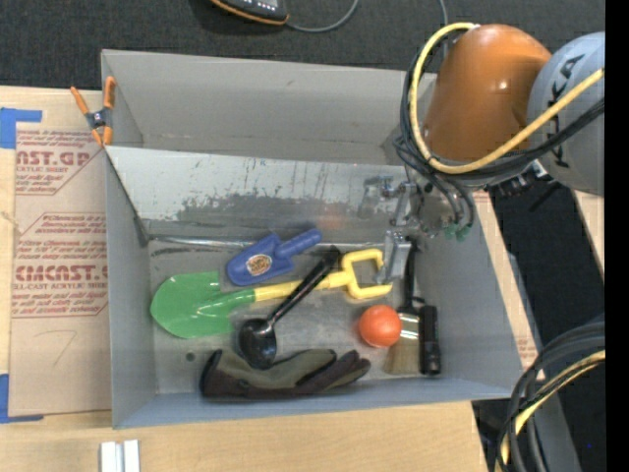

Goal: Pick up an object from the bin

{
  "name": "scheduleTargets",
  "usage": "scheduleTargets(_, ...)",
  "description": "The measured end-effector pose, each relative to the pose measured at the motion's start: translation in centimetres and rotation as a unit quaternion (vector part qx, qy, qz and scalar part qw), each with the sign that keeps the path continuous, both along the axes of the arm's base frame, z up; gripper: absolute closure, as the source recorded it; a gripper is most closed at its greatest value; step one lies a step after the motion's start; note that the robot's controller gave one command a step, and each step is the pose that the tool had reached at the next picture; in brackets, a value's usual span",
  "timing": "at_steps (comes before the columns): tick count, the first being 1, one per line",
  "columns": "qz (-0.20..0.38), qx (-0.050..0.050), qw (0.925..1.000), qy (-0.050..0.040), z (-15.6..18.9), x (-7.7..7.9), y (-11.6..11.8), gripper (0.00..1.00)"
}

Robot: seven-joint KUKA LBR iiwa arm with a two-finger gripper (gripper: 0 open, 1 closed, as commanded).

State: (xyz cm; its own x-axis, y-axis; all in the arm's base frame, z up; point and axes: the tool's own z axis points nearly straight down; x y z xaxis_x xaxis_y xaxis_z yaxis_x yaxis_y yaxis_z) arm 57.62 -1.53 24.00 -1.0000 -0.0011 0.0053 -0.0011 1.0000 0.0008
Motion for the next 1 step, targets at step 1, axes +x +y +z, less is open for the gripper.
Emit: scheduleTargets(1, 0.0, 0.0, 1.0, -0.004, 0.44, 0.15, -0.01, 0.0)
